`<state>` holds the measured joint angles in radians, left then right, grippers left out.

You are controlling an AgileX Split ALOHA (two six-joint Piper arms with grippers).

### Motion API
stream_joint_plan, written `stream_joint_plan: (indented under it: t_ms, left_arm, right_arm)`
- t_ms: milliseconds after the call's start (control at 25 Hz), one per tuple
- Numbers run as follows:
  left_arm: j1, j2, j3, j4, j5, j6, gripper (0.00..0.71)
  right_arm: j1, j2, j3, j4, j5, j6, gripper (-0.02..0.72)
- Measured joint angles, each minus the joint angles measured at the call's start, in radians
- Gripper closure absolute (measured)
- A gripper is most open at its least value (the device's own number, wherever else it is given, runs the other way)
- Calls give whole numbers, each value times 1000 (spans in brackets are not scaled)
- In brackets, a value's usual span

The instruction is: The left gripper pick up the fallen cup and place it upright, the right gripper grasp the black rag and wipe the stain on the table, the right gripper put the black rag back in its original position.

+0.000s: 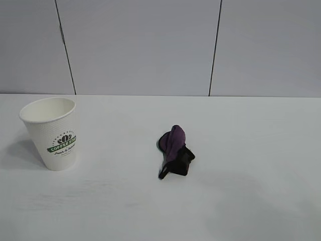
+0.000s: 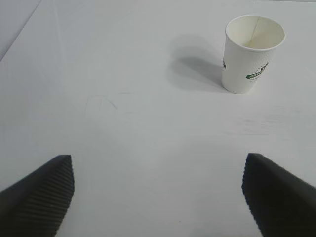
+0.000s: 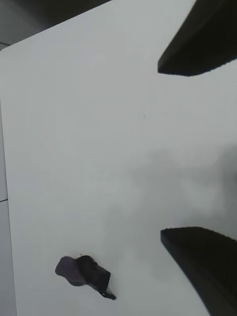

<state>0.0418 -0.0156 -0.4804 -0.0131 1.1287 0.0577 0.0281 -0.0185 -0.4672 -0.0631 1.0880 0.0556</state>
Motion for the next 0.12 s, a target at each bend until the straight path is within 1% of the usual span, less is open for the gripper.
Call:
stream_joint_plan:
  t_ms: [120]
  left_arm:
    - [0, 0, 0, 0, 0, 0, 47]
  right_arm:
    - [0, 0, 0, 0, 0, 0, 123]
